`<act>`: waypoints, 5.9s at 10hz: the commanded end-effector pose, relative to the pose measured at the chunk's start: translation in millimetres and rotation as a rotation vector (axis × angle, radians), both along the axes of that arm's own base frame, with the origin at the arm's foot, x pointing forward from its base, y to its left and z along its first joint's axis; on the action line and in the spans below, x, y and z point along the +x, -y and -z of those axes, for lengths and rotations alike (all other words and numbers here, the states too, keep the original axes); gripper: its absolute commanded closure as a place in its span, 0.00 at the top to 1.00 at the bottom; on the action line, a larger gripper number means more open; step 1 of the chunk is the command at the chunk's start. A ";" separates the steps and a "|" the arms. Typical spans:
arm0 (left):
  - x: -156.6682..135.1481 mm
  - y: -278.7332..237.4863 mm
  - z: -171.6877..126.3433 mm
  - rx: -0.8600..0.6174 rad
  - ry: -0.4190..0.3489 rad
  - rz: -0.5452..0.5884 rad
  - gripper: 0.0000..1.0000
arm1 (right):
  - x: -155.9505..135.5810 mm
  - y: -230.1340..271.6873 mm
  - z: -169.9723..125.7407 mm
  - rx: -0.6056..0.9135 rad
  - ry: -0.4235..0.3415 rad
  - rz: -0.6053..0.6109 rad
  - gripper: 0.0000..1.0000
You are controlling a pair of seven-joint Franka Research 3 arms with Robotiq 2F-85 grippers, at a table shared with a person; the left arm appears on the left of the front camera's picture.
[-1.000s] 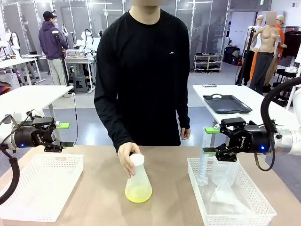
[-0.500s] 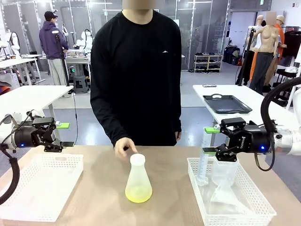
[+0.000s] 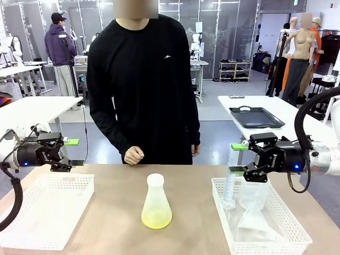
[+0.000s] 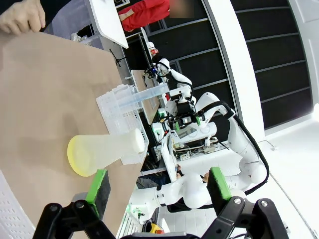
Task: Prepare the solutions needed for the experiment.
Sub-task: When the human places the Big flask in the center of the table, pick up the Big flask and place it in the left Organizing basket.
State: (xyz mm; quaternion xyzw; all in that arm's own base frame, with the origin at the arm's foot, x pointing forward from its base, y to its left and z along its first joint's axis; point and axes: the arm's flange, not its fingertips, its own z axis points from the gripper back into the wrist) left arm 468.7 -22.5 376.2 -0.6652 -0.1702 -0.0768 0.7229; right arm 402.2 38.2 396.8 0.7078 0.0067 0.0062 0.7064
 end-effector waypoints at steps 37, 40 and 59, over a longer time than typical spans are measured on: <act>20.5 187.2 45.7 0.085 1.246 0.473 1.00 | -0.9 0.1 1.0 0.001 0.009 -0.002 0.73; 25.7 193.4 58.8 0.049 1.226 0.448 1.00 | -0.9 0.1 1.0 0.001 0.009 -0.002 0.73; 32.5 258.9 102.6 -0.040 1.151 0.428 1.00 | -0.9 0.1 1.0 0.001 0.009 -0.002 0.73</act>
